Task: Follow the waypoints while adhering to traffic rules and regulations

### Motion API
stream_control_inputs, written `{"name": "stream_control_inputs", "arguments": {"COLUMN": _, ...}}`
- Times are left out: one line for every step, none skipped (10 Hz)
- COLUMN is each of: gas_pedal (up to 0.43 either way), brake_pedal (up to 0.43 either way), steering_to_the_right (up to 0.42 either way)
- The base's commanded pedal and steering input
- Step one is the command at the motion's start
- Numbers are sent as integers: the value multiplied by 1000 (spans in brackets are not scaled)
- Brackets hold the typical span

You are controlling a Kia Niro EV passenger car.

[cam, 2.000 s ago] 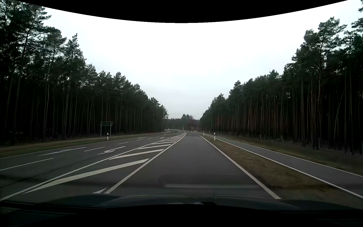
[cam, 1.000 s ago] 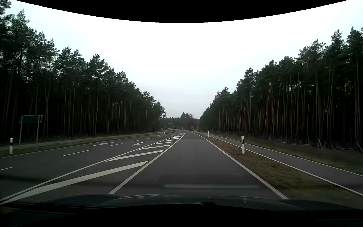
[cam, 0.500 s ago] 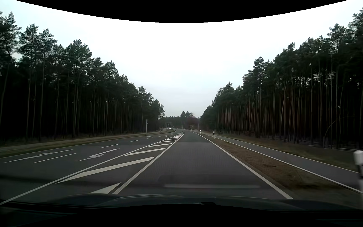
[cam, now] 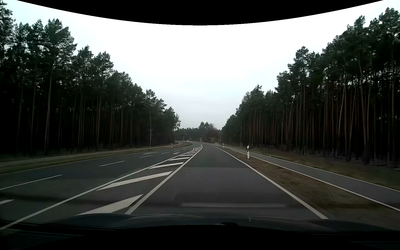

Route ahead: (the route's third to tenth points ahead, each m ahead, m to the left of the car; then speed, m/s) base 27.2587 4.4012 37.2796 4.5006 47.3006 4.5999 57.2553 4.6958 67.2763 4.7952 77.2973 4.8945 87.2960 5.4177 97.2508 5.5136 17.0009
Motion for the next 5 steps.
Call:
{"name": "stream_control_inputs", "arguments": {"gas_pedal": 299, "brake_pedal": 0, "steering_to_the_right": 1}}
{"name": "stream_control_inputs", "arguments": {"gas_pedal": 280, "brake_pedal": 0, "steering_to_the_right": 2}}
{"name": "stream_control_inputs", "arguments": {"gas_pedal": 268, "brake_pedal": 0, "steering_to_the_right": 1}}
{"name": "stream_control_inputs", "arguments": {"gas_pedal": 268, "brake_pedal": 0, "steering_to_the_right": 1}}
{"name": "stream_control_inputs", "arguments": {"gas_pedal": 260, "brake_pedal": 0, "steering_to_the_right": 2}}
